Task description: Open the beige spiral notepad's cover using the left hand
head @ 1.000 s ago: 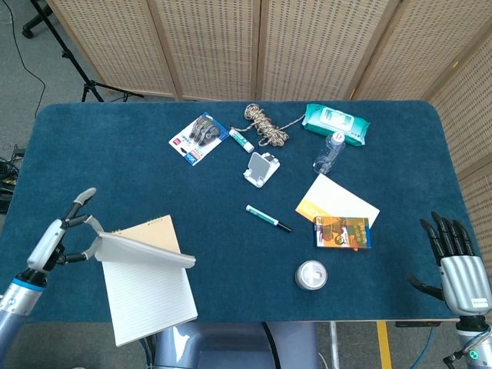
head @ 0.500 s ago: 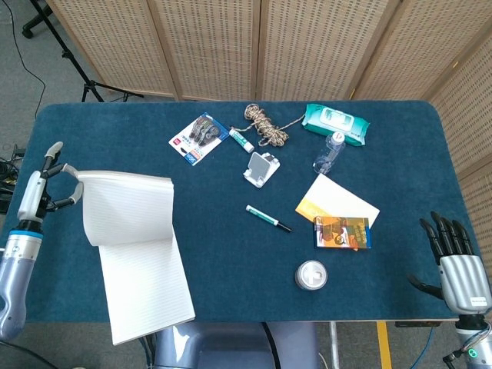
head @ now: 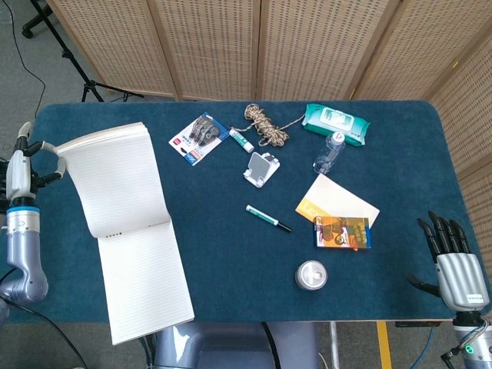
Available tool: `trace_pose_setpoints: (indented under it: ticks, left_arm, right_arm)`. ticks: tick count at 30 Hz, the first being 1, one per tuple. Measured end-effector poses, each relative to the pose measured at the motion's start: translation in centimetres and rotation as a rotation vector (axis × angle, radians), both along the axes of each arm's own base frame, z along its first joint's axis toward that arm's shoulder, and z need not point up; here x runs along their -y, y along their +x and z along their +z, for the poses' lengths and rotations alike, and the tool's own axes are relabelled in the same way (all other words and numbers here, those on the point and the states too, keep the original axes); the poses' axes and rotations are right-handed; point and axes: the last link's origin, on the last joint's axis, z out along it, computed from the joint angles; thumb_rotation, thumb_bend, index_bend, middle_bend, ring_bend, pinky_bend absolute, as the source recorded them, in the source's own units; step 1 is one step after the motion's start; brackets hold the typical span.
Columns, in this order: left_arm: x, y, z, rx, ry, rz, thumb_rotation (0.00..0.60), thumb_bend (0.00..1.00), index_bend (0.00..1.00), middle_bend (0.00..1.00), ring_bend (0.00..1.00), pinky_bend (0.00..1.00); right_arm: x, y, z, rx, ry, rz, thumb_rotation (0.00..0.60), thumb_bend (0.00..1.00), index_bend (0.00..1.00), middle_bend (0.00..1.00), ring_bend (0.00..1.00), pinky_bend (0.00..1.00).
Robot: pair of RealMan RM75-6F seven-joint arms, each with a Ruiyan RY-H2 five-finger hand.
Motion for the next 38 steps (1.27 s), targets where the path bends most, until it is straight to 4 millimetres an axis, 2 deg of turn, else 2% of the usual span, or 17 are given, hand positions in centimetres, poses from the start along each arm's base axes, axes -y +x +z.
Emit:
trace_pose_setpoints:
  ticks: [2,3,6,10,16,22,27,32,38]
  left_arm:
    - [-0.3,-0.4,-0.1,-0.007,-0.003,0.017,0.600,0.16,0.04,0.00,0.00,0.00]
    - [-0.3,-0.5,-0.2,-0.006,-0.010,0.022,0.600,0.08,0.00,0.00,0.00,0.00]
    - [-0.2,-0.8,0.0,0.001,-0.022,0.015,0.600,0.00,0.00,0.00,0.00,0.00]
    - [0.7,-0.8,1.0,-0.005,-0.003,-0.020,0.600,0.00,0.00,0.00,0.00,0.00]
    - [3.3,-0.9,2.7,-0.029,0.021,-0.088,0.600,0.00,0.00,0.00,0.00,0.00]
    - [7.6,-1.2,3.7,-0.131,-0.052,-0.168,0.600,0.00,0.00,0.00,0.00,0.00]
    - [12.8,-1.4,4.0,-0.286,-0.140,-0.221,0.600,0.00,0.00,0.00,0.00,0.00]
    - [17.2,-1.4,4.1,-0.341,-0.167,-0.211,0.600,0.00,0.00,0.00,0.00,0.00]
    - [19.3,-1.1,4.1,-0.374,-0.185,-0.207,0.600,0.00,0.00,0.00,0.00,0.00]
  right_arm:
    - [0.0,0.0,-0.1,-0.003,0.002,-0.001,0.600,0.00,0.00,0.00,0.00,0.00]
    - [0.1,0.0,-0.2,-0.004,0.002,-0.001,0.600,0.00,0.00,0.00,0.00,0.00]
    - [0.1,0.0,-0.3,-0.006,0.005,-0.002,0.600,0.00,0.00,0.00,0.00,0.00]
    - [0.0,0.1,-0.3,-0.006,0.006,0.002,0.600,0.00,0.00,0.00,0.00,0.00]
    - [-0.1,0.2,-0.2,-0.002,0.005,0.009,0.600,0.00,0.00,0.00,0.00,0.00]
    - [-0.2,0.4,0.0,0.002,-0.003,0.020,0.600,0.00,0.00,0.00,0.00,0.00]
    - [-0.3,0.5,0.2,-0.011,-0.022,0.020,0.600,0.00,0.00,0.00,0.00,0.00]
    - [-0.5,0.7,0.4,-0.034,-0.052,0.016,0.600,0.00,0.00,0.00,0.00,0.00]
    - [-0.6,0.8,0.8,-0.017,-0.059,0.011,0.600,0.00,0.00,0.00,0.00,0.00]
